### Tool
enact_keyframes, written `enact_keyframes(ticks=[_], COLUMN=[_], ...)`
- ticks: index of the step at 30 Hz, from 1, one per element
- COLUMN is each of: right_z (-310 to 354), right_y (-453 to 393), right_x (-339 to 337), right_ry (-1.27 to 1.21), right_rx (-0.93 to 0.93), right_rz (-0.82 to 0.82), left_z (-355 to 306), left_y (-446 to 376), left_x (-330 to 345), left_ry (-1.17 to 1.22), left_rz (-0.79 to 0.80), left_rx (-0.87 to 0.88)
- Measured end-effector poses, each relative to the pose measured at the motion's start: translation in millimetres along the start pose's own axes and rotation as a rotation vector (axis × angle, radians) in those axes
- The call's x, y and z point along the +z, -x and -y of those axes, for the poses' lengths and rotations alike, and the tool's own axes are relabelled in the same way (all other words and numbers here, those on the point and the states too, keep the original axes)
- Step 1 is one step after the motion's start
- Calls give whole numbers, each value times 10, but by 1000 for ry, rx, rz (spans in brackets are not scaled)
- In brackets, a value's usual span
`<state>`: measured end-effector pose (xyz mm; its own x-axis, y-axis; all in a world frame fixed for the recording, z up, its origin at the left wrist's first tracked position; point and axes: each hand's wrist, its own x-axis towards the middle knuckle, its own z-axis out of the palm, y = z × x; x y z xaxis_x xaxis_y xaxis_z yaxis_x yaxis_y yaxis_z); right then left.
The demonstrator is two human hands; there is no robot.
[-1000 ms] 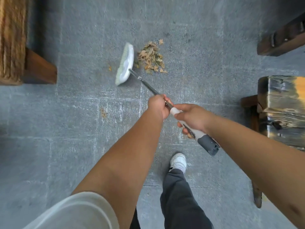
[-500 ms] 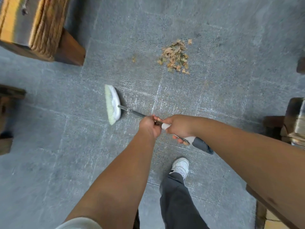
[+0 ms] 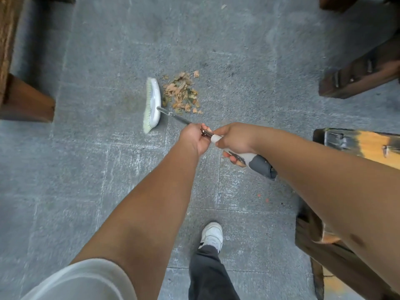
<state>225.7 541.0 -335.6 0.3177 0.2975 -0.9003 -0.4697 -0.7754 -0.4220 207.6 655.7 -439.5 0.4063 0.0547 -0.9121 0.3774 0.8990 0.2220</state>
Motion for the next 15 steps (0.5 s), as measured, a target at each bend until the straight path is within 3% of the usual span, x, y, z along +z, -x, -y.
enact_keyframes(ticks=[4,8,12,15], right_z=[-4,213,421,425], right_y=[40,-87,-390,-527], right_x=[8,373,723,620], right_ry=[-57,72,171,114], right_rx=[-30,-87,-99,-43], right_rz=[63,108,117,78], left_z=[-102,-400,-657,-716], left_y=[101,123,-117,-367], left_x=[-81,-483,-784,-667], left_ry=[55,66,28,-85], left_rz=[-29,-113,-155,-133], left_rx=[46,80,16,-49])
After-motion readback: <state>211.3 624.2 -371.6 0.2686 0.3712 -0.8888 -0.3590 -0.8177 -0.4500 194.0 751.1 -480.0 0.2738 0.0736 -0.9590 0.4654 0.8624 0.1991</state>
